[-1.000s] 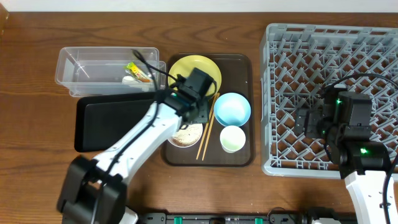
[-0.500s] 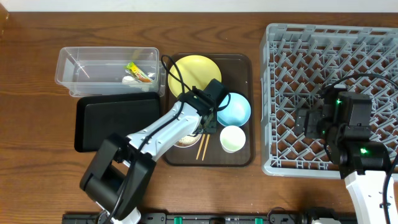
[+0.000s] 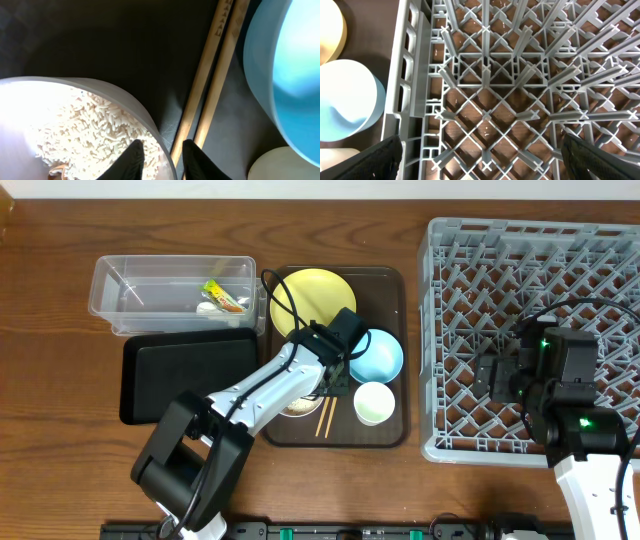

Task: Sort waste into correct bins and load items into the dishwasher rack
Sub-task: 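Grasp the rim of the white rice bowl with the left gripper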

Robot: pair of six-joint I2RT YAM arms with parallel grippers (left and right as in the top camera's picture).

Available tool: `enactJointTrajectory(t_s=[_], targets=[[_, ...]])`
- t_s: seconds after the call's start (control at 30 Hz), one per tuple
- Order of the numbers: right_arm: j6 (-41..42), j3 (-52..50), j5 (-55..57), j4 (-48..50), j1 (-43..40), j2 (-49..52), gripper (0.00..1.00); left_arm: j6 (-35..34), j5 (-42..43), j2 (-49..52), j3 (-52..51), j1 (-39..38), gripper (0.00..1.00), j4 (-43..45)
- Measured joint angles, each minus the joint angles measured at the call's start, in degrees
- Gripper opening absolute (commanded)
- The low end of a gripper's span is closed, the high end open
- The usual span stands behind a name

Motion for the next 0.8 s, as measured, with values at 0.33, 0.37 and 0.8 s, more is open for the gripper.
enactJointTrajectory(t_s=[0.33,0.37,0.8], targets=[[0.0,0.0,0.0,-0.04,0.0,0.02,0.99,-0.07,0.15,1.38,0.0,-1.16,0.19,-0.09],[0.0,0.0,0.0,-0.07,0.0,0.0,0.99,-0.13,0.15,1.68,0.0,-1.2,0.14,-0.15],[0.0,0.0,0.0,-0.2,0.0,0.02,0.99,0.46,-0.39,-0.15,-0.04,-1.18,0.06,-0.72]])
